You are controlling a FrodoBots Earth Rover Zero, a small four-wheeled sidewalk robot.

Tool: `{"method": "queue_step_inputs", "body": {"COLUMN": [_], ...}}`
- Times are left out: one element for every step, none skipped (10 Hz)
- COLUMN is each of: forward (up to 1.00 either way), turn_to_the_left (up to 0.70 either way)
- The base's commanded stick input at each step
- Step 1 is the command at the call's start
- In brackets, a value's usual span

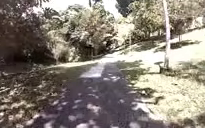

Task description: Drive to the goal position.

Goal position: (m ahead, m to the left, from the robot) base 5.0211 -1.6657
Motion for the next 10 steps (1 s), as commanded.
{"method": "queue_step_inputs", "body": {"forward": [0.5,0.5,0.5,0.5,0.5,0.5,0.5,0.5,0.5,0.5], "turn_to_the_left": [0.0,0.0,0.0,0.0,0.0,0.0,0.0,0.0,-0.15,-0.5]}}
